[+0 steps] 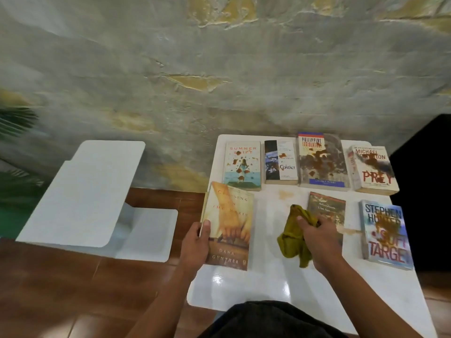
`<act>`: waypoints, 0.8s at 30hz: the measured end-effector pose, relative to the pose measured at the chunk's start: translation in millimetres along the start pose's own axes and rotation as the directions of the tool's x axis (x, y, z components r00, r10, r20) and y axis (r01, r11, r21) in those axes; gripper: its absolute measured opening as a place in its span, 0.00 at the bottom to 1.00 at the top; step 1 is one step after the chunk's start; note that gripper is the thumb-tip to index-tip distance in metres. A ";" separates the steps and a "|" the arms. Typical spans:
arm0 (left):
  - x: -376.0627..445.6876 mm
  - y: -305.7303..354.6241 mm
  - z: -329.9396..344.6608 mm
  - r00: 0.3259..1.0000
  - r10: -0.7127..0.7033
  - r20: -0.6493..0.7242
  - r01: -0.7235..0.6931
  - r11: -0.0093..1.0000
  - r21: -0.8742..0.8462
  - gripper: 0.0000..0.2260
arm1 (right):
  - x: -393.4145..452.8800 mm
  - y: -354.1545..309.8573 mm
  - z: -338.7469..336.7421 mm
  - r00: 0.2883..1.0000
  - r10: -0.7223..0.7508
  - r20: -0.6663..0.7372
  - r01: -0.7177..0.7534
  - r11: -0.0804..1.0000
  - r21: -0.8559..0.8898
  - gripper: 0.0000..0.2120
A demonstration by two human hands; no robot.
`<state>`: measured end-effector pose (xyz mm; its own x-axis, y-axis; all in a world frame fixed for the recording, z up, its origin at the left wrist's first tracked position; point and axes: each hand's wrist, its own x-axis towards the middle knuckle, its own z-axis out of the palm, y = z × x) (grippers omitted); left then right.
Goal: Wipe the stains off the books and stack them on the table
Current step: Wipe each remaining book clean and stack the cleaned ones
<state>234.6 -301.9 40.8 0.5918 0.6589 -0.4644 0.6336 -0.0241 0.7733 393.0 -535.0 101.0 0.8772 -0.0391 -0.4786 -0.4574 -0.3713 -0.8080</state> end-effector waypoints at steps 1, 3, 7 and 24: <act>4.8 -2.9 -1.4 1.000 -0.025 0.009 0.025 1.000 0.005 0.18 | -2.3 -2.2 1.8 1.000 0.000 0.004 0.000 1.000 0.006 0.09; 14.0 -6.8 -4.1 0.999 -0.049 0.023 0.049 0.999 0.022 0.18 | -2.4 -3.5 5.3 1.000 0.015 0.003 -0.015 1.000 0.021 0.10; 24.7 -9.8 -4.9 0.999 -0.041 0.034 0.038 0.996 0.086 0.18 | -1.1 0.0 13.1 0.996 0.088 0.032 -0.089 0.995 0.033 0.12; 44.5 2.1 5.8 0.998 -0.046 -0.045 0.056 0.963 0.263 0.18 | 15.9 -5.4 31.0 0.986 0.169 0.010 -0.169 0.982 0.085 0.19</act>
<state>265.1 -277.0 19.2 0.5390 0.6928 -0.4791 0.7744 -0.1838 0.6054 404.9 -504.8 87.1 0.7858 -0.0920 -0.6116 -0.6099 -0.2793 -0.7416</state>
